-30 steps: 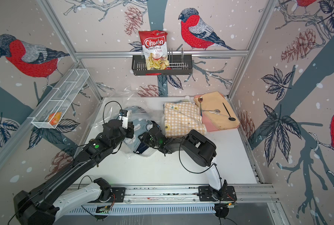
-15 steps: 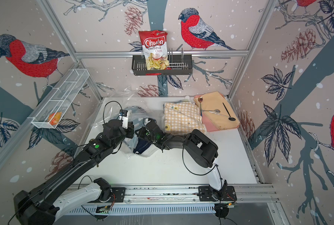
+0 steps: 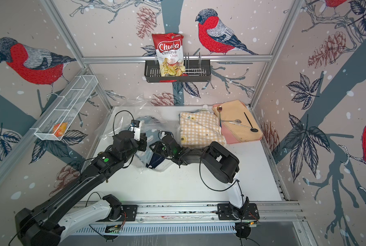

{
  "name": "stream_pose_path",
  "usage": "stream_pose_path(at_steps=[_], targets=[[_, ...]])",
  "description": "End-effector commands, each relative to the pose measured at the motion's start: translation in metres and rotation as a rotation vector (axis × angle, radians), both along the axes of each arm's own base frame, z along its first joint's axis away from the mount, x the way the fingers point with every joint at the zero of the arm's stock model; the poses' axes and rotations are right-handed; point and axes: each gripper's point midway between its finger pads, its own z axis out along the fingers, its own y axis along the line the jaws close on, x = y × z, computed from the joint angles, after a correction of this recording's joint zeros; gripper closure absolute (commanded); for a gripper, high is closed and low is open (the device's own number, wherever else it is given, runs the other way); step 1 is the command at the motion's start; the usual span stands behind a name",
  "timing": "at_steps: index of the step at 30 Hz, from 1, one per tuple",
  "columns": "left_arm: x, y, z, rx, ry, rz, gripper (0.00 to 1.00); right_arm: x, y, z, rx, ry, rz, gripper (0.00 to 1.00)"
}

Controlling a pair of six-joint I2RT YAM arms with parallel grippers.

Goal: Take the blanket out of the vacuum bag
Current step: Take out the blanket from the vacuum bag.

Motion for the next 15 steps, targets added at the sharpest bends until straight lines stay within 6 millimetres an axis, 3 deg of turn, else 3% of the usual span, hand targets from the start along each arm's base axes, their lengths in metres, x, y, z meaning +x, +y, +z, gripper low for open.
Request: stream_pose_path(at_steps=[1, 9, 15], targets=[[0.003, -0.002, 0.009, -0.021, -0.032, 0.001, 0.94, -0.004, -0.001, -0.004, 0.016, 0.018, 0.007, 0.52], [0.004, -0.002, 0.008, -0.021, -0.028, 0.001, 0.94, -0.011, 0.007, -0.014, 0.067, 0.089, 0.034, 0.37], [0.003, -0.003, 0.008, -0.021, -0.028, -0.001, 0.95, -0.006, 0.029, -0.003, 0.171, 0.131, 0.053, 0.37]])
